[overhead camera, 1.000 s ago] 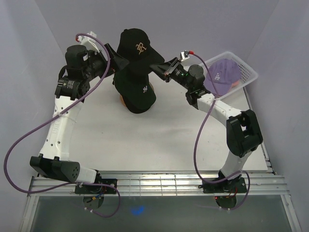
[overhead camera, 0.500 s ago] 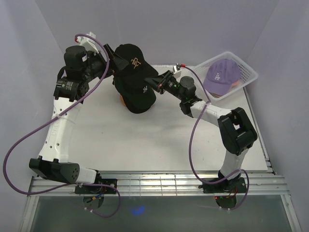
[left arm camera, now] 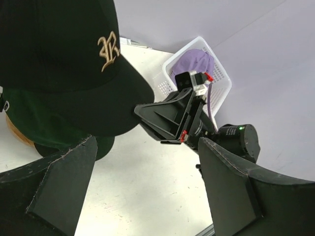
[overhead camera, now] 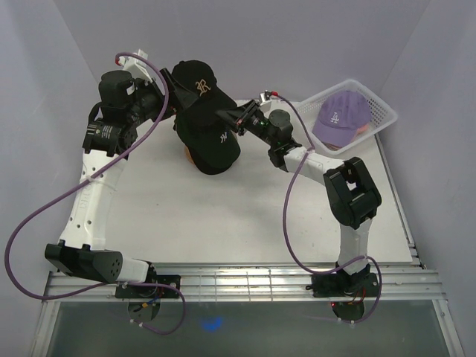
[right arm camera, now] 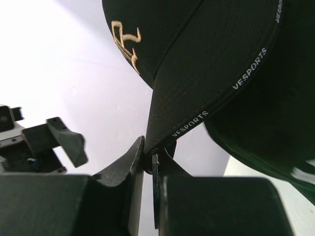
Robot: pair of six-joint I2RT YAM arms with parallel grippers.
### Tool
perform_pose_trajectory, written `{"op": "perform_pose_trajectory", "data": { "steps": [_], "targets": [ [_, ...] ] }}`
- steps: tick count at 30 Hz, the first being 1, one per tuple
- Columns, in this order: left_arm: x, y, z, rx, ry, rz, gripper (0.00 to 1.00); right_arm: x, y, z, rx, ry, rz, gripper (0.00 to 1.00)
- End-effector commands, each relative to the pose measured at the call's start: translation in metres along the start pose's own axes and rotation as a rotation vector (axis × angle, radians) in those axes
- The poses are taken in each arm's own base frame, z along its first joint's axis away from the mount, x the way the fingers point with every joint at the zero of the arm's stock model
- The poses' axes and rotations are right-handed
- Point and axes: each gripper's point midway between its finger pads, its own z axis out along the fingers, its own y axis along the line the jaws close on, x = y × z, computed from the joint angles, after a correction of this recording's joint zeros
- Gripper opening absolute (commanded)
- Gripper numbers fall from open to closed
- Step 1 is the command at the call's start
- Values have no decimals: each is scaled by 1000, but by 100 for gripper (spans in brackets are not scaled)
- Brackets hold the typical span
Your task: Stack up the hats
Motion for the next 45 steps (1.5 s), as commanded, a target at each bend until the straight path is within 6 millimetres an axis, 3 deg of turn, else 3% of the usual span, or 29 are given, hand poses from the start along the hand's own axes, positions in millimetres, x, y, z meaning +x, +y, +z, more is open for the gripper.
{"op": "perform_pose_trajectory", "data": {
  "steps": [1,4,8,9,11,16,28,38,45],
  "targets": [
    [-7,-6,-16,5,-33,25,94,-5,74,11,-188,-3,-85,8],
    [-8,-7,-16,7,-33,24,94,-7,87,14,-202,-4,-90,8],
    [-8,-6,-15,7,-33,24,94,0,81,10,-190,2,-85,8],
    [-7,-7,-15,9,-32,24,94,2,69,6,-162,-1,-72,8],
    [-7,-8,-16,11,-32,25,94,3,66,-1,-167,-9,-62,8],
    [-4,-5,-16,7,-28,22,94,12,35,-5,-134,19,-2,8],
    [0,-1,-16,-7,-21,28,94,20,19,-35,-118,-13,6,8],
    [14,13,-6,-30,13,27,94,27,-16,-54,-66,-34,59,8],
    [21,23,5,-47,32,22,94,37,-56,-67,32,-24,102,8]
  ]
}}
